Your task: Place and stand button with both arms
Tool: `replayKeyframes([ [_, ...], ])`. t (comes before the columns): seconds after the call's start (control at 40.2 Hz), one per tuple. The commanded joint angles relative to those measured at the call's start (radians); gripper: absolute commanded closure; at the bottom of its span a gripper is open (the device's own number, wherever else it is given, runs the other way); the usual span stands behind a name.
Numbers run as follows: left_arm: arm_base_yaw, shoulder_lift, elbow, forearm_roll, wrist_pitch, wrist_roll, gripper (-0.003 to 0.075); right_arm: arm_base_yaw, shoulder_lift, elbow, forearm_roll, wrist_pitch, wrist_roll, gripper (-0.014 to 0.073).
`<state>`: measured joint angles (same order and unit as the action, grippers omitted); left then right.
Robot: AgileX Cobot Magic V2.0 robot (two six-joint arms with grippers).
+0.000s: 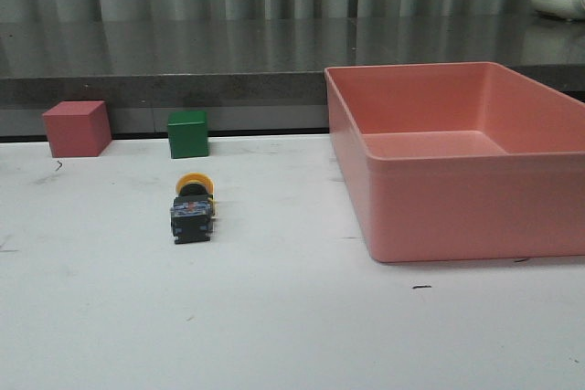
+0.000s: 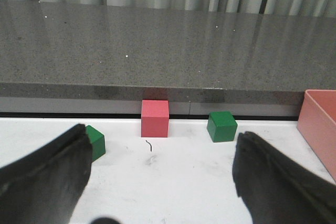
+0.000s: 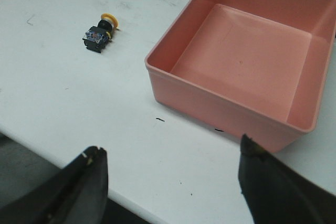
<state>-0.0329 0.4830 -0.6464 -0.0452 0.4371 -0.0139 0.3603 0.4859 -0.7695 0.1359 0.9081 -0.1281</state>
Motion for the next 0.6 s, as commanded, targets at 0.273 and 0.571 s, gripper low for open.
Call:
replayKeyframes([
  [0.273,-0.089,0.232,-0.152,-0.015,0.080,-0.003,0.0175,-0.004,0.003,-0.023,0.006,-0.071,-0.010,0.0053],
  [0.571,-0.196,0.455,-0.246,-0.017,0.144,-0.003,0.0175,-0.004,0.003,-0.023,0.006,-0.071,-0.010,0.0053],
])
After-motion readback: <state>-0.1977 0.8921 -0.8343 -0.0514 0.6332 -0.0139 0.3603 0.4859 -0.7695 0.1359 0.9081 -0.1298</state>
